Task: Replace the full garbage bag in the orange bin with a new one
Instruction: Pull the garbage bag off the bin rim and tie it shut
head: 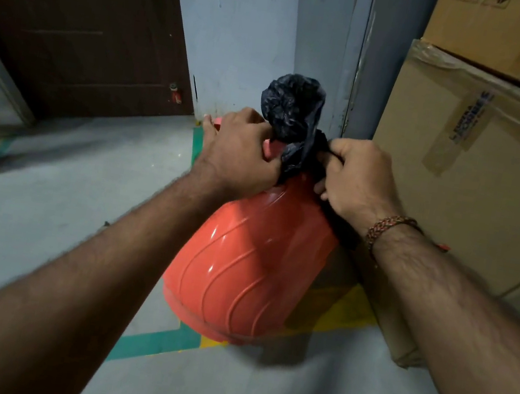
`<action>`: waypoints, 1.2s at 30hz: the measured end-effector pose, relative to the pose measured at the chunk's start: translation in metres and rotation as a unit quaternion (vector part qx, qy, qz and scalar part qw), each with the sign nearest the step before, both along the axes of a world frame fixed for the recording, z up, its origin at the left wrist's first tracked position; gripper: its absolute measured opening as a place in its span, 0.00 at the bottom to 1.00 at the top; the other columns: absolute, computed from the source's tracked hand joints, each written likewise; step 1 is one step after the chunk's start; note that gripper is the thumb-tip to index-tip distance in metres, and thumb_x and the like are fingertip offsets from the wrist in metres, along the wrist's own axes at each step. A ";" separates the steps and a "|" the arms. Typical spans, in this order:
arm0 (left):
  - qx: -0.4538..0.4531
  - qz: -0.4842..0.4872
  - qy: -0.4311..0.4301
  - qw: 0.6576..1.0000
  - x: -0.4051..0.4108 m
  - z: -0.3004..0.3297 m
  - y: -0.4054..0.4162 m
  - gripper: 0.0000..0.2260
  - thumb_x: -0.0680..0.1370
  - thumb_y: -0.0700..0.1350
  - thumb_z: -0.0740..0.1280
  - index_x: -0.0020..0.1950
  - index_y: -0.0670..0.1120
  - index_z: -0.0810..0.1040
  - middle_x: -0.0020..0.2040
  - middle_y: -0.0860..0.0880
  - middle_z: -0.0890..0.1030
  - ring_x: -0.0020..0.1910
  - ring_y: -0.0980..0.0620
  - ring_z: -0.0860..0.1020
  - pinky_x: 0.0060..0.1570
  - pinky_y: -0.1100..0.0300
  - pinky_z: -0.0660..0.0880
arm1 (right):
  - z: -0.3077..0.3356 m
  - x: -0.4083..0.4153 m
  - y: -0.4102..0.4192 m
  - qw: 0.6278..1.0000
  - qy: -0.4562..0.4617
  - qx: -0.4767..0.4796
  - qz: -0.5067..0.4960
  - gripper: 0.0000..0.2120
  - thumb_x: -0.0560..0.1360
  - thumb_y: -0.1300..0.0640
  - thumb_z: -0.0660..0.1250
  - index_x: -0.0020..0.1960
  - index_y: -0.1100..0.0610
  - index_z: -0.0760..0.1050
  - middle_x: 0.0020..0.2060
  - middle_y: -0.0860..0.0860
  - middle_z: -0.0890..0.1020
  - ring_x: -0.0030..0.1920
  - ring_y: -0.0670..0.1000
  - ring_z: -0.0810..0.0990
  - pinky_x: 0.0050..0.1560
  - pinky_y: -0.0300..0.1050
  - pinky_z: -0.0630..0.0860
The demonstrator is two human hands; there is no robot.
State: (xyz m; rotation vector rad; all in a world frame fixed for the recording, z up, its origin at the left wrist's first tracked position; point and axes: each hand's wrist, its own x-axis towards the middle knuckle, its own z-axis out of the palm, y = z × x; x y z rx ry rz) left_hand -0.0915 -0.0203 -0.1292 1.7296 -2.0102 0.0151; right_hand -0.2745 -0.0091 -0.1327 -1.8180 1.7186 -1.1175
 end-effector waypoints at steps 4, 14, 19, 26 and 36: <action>-0.002 0.002 -0.013 1.000 -0.002 0.003 0.004 0.28 0.69 0.70 0.65 0.63 0.56 0.77 0.60 0.48 0.73 0.65 0.45 0.71 0.69 0.31 0.66 | 0.003 0.000 0.002 0.999 -0.028 -0.001 0.034 0.09 0.82 0.55 0.66 0.48 0.52 0.84 0.30 0.52 0.85 0.24 0.47 0.82 0.25 0.37 0.76; 0.015 0.021 0.036 0.999 0.016 0.002 -0.001 0.28 0.68 0.68 0.68 0.62 0.54 0.77 0.57 0.47 0.70 0.61 0.45 0.71 0.59 0.42 0.78 | -0.014 -0.017 0.015 0.964 0.251 0.088 -0.031 0.46 0.60 0.35 0.83 0.69 0.51 0.68 0.60 0.55 0.77 0.58 0.59 0.79 0.57 0.55 0.81; -0.001 0.007 0.060 0.998 0.028 0.002 -0.004 0.21 0.69 0.65 0.70 0.53 0.52 0.79 0.53 0.48 0.74 0.53 0.48 0.75 0.54 0.46 0.80 | -0.017 -0.024 -0.002 0.991 0.116 0.038 -0.046 0.16 0.70 0.61 0.79 0.56 0.49 0.85 0.46 0.53 0.85 0.46 0.56 0.85 0.49 0.52 0.85; -0.010 -0.016 0.088 0.996 0.036 0.003 -0.006 0.22 0.68 0.66 0.68 0.49 0.49 0.81 0.50 0.47 0.78 0.47 0.48 0.77 0.47 0.54 0.77 | -0.006 -0.036 -0.013 0.988 0.146 0.046 -0.018 0.10 0.75 0.64 0.74 0.52 0.51 0.87 0.43 0.53 0.86 0.47 0.55 0.85 0.50 0.45 0.81; -0.027 0.051 0.139 0.989 0.039 0.005 0.000 0.11 0.75 0.52 0.72 0.42 0.45 0.79 0.42 0.47 0.81 0.42 0.47 0.81 0.35 0.59 0.75 | 0.005 -0.043 -0.013 0.998 0.038 -0.038 -0.021 0.06 0.73 0.52 0.77 0.49 0.49 0.86 0.46 0.47 0.85 0.49 0.48 0.82 0.51 0.42 0.78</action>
